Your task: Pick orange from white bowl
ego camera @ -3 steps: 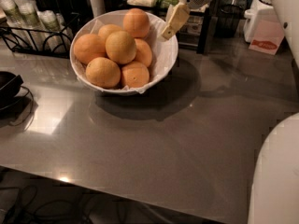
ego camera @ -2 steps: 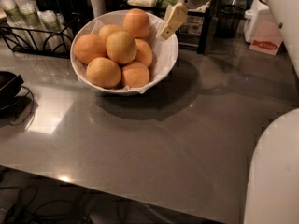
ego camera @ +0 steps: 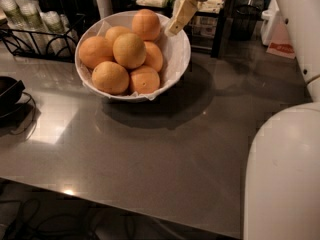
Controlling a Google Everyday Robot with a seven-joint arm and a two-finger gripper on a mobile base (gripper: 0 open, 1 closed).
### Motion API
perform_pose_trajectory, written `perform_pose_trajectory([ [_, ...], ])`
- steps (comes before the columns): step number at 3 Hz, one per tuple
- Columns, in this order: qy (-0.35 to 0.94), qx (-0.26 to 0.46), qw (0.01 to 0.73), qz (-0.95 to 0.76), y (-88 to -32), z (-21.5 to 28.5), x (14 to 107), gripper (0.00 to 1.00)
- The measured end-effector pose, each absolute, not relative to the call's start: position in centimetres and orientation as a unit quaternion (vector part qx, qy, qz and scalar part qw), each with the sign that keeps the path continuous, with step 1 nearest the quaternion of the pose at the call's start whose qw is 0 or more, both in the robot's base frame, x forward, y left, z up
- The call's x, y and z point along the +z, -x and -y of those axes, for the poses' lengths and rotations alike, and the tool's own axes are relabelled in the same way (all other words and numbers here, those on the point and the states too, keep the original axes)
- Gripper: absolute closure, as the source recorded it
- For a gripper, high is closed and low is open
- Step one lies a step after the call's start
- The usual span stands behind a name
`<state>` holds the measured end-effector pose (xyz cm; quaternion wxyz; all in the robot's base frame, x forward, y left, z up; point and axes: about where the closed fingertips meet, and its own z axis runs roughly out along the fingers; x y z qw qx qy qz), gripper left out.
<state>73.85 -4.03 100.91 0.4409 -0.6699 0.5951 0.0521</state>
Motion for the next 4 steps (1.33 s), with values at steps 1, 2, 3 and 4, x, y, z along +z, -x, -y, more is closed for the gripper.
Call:
perform_pose_trajectory([
  [1,0.670,0.052,0.441,-0.595,-73.9,4.0,100.9,0.00],
  [2,0.670,0.052,0.441,-0.595,-73.9,4.0,100.9,0.05],
  [3,0.676,0.057,0.435,-0.593,-73.9,3.6,100.5,0.05],
  [4,0.690,0.067,0.423,-0.583,-73.7,2.6,100.1,0.07],
])
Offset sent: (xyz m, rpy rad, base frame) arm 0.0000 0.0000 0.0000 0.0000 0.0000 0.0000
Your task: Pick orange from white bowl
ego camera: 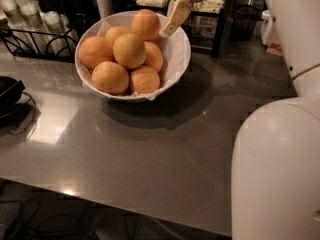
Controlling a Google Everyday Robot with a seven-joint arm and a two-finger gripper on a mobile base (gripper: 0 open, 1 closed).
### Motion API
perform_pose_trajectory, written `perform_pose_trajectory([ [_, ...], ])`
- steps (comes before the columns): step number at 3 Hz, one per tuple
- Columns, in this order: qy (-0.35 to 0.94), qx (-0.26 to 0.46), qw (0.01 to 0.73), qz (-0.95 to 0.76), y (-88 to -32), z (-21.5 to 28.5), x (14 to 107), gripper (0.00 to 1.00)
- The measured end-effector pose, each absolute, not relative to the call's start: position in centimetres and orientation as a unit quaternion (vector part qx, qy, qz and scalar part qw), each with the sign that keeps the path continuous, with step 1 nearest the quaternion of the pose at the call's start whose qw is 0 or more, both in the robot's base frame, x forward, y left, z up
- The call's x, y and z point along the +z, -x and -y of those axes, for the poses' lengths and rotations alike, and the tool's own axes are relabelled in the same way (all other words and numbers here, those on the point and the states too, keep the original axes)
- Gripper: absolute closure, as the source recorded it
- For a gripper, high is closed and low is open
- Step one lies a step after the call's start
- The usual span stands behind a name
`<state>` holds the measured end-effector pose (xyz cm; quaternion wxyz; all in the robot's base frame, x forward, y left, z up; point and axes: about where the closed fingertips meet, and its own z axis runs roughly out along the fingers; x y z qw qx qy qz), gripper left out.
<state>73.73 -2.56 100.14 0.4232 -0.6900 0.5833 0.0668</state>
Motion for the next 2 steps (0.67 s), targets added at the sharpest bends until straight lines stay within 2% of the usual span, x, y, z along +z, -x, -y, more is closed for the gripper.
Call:
perform_pose_trajectory([
  [1,0.700,0.075,0.414,-0.577,-73.57,1.85,99.82,0.15],
  [2,0.700,0.076,0.414,-0.577,-73.59,1.78,99.74,0.13],
])
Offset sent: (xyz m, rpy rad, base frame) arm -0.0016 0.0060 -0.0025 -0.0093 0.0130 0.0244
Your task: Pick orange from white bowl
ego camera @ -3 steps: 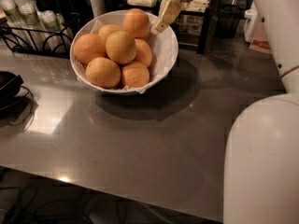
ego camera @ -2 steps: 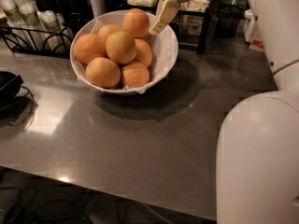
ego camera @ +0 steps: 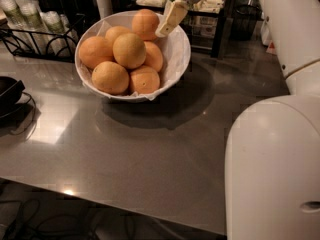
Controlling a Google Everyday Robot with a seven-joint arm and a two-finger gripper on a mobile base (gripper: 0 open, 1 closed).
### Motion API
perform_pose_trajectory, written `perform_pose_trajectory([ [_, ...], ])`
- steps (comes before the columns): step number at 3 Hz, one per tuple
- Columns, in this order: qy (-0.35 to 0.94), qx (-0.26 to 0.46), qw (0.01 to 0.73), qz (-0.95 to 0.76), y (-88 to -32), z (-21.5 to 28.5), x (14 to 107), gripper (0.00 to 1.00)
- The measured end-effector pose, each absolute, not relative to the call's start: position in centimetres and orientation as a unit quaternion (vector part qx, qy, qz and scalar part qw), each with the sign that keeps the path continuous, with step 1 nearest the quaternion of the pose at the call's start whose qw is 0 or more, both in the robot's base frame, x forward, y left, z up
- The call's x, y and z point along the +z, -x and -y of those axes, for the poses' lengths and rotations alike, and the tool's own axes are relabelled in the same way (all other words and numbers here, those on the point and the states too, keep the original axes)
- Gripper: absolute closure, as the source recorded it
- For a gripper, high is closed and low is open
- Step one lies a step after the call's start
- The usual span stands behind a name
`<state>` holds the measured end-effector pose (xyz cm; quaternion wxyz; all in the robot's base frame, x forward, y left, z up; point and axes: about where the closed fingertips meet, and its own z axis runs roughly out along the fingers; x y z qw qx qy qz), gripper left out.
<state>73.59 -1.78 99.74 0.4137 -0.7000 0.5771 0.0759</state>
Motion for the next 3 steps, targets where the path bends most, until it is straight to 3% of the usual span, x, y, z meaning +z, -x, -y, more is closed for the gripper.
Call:
perform_pose_trajectory([
  [3,0.726,0.115,0.384,-0.559,-74.0,-1.7,96.9,0.14],
])
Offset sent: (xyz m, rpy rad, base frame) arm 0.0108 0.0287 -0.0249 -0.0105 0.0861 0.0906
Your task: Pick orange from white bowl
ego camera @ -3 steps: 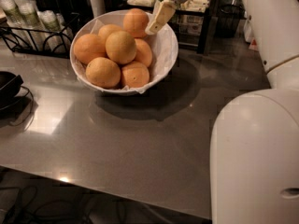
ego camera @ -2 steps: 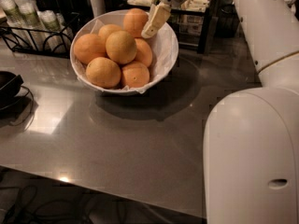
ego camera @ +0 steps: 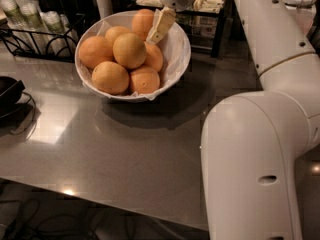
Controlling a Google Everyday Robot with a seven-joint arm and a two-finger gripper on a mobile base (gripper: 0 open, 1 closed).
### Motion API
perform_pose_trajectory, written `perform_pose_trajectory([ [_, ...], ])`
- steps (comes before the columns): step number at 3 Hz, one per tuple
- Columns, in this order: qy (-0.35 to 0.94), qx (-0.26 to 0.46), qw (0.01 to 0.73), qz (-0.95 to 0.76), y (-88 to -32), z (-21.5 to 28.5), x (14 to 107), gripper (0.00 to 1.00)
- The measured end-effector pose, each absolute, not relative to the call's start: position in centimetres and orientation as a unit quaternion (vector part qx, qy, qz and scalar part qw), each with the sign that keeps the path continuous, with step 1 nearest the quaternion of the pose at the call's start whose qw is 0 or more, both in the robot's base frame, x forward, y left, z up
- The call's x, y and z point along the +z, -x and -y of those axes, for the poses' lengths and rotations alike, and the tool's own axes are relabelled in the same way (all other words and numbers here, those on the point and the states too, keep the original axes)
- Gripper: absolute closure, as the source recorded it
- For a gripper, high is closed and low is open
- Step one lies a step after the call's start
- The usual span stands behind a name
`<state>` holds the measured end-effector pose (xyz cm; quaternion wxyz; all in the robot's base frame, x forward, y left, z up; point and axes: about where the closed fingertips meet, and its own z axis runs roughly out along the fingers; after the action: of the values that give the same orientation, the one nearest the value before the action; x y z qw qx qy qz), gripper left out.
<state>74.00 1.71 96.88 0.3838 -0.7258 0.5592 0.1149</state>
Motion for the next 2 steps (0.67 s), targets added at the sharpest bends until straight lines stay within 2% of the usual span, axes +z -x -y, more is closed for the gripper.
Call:
perform_pose_trajectory([
  [2,0.740,0.117,0.372,-0.549,-74.42,-2.77,96.31,0.14],
])
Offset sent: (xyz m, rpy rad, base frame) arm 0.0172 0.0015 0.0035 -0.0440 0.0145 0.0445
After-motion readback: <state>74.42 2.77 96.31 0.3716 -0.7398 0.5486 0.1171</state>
